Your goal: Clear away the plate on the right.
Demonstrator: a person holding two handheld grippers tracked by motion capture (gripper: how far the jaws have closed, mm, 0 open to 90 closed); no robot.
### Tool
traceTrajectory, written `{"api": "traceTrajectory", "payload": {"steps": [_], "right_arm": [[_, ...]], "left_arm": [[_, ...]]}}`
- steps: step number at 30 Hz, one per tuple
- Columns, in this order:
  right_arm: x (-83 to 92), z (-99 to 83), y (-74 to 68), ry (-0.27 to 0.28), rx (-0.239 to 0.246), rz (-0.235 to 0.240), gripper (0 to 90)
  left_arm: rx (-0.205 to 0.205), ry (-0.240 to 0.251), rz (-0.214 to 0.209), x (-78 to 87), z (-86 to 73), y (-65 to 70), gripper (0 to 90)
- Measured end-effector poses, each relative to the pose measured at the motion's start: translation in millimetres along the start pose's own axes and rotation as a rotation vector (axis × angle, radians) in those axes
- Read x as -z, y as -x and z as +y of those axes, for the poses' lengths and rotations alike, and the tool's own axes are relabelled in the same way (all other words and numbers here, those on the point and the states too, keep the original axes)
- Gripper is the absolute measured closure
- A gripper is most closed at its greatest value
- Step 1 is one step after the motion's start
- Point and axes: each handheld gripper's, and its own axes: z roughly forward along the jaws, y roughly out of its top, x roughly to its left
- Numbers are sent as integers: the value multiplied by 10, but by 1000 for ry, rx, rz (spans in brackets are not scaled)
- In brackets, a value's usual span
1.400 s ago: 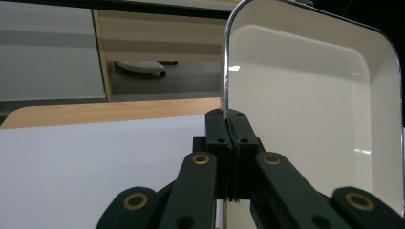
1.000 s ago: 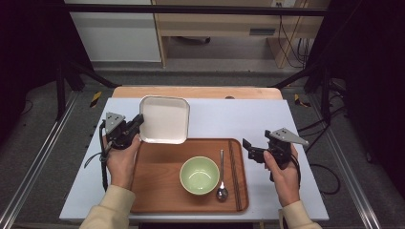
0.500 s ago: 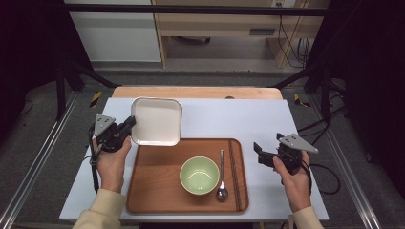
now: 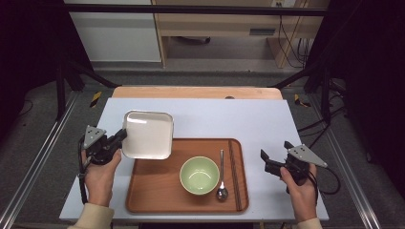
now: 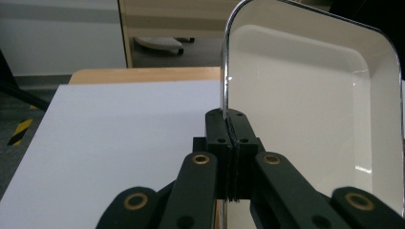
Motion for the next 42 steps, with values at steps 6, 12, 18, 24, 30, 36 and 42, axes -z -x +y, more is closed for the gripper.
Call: {"api": "traceTrajectory", "payload": {"steps": [6,12,18,24,30,36,42], "right_arm": [[-33,-73,13,-25,5,-1,83],[-37,-81,33,-28,-1,-12,84],[-44,-86,21,-35,-11,-9,86],[-62,-89,13,-39,-7,-4,86],[-76,-96,4,-46,-12,3,87],[-71,-95,14,-54,-18,3,88],[-81,-100,11,-59,-25,9,84]], "left_arm": [[22,-53,-8,23,-190,-42,891],[32,-97,-37,65,-337,17,891],[29,-137,-60,102,-427,82,891],[18,-150,-71,106,-441,130,891],[15,-167,-77,65,-463,153,890],[21,-181,-81,45,-467,145,891],[41,-211,-92,-33,-481,121,890]]}}
